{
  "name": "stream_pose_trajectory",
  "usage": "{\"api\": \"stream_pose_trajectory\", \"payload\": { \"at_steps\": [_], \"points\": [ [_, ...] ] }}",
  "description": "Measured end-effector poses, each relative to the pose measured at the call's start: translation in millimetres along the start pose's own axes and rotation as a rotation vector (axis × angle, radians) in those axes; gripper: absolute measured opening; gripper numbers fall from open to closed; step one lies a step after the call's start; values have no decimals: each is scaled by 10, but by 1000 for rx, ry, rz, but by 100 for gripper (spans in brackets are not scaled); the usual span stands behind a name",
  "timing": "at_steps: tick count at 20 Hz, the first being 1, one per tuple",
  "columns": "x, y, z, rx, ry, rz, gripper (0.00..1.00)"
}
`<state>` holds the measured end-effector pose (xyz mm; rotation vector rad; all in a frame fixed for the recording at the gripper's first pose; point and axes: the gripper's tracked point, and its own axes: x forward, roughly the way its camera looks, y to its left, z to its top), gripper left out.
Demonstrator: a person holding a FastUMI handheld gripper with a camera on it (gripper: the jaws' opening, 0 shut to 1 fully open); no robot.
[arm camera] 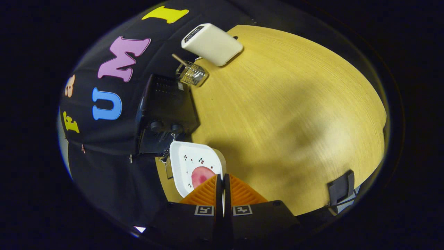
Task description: Open the toaster oven, put the food inside, and close the toaster oven door.
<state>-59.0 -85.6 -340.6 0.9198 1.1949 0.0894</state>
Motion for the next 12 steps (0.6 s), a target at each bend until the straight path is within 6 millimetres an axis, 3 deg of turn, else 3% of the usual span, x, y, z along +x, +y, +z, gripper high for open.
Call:
{"api": "stream_pose_trajectory", "payload": {
  "at_steps": [5, 10, 12],
  "points": [
    [59, 555, -457, -30, -1, 25, 5],
    [457, 1137, -868, 14, 7, 50, 5],
    [616, 1330, -945, 34, -3, 53, 5]
  ]
}}
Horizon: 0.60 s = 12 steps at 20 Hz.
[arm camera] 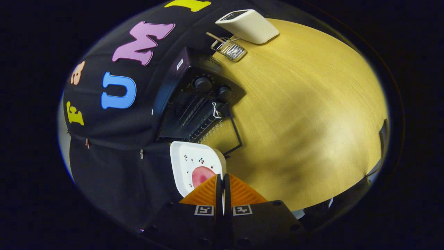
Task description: Open the toaster oven, put the food inside, and close the toaster oven door.
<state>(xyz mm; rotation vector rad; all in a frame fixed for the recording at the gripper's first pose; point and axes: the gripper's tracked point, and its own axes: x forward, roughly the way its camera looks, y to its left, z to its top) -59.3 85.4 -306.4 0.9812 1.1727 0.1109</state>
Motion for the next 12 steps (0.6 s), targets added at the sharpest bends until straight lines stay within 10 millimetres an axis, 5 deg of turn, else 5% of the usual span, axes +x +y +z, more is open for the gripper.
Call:
{"api": "stream_pose_trajectory", "payload": {
  "at_steps": [5, 12],
  "points": [
    [439, 258, -55, 61, -66, -44, 5],
    [992, 447, 126, 312, -198, -83, 5]
  ]
}}
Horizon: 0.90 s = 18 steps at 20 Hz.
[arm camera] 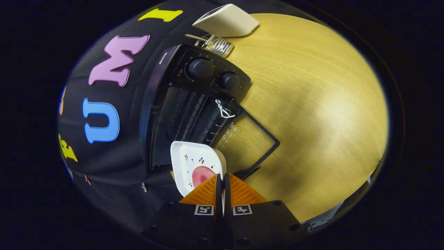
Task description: Open the toaster oven, put the food inside, and close the toaster oven door.
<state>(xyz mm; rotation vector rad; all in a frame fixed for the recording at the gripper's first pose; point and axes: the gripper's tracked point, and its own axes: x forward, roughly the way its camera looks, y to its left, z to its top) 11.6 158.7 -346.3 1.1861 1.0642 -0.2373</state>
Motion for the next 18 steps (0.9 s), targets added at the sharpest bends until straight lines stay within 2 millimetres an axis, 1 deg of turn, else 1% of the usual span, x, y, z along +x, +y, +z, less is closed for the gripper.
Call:
{"api": "stream_pose_trajectory", "payload": {
  "at_steps": [1, 4, 8, 10, 18],
  "points": [
    [101, 24, -10, 36, -32, -7, 5],
    [317, 121, 97, 125, -121, -38, 5],
    [536, 321, 239, 284, -200, -29, 5],
    [627, 383, 312, 315, -234, -36, 5],
    [905, 501, 394, 411, -263, -33, 5]
  ]
}}
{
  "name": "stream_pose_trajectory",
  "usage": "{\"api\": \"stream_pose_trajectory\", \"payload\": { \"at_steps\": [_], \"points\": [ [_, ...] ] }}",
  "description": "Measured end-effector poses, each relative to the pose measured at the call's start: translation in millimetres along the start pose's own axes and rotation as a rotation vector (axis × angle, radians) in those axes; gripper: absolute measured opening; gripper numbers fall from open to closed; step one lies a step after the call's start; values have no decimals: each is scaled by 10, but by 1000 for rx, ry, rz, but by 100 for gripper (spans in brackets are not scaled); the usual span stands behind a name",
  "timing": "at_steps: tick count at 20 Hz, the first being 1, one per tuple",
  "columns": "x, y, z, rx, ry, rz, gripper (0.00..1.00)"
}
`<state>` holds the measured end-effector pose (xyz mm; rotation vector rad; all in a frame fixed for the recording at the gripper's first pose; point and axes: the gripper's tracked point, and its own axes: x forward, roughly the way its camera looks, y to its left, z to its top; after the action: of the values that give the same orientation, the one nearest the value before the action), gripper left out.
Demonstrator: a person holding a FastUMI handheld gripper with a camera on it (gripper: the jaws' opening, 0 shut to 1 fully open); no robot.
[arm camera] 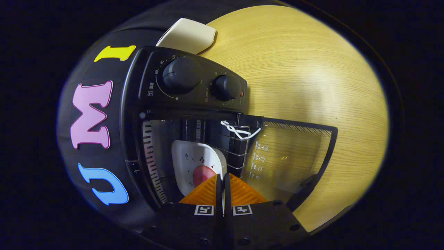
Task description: Open the toaster oven, put the food inside, and close the toaster oven door.
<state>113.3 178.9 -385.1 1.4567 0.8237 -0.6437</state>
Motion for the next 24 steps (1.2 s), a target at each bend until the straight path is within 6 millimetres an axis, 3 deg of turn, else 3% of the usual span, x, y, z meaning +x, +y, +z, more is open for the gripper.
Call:
{"api": "stream_pose_trajectory", "payload": {
  "at_steps": [7, 10, 13, 14, 15, 16, 18, 24],
  "points": [
    [120, 95, -35, 61, 6, 40, 6],
    [120, 126, -90, 117, 44, 83, 13],
    [-39, 156, -89, 102, 80, 121, 41],
    [-103, 158, -79, 89, 91, 128, 62],
    [-169, 143, -72, 69, 104, 133, 73],
    [-228, 119, -62, 42, 110, 133, 90],
    [-391, 67, -29, -47, 124, 142, 97],
    [-927, 11, 91, -584, 82, 272, 97]
  ]
}}
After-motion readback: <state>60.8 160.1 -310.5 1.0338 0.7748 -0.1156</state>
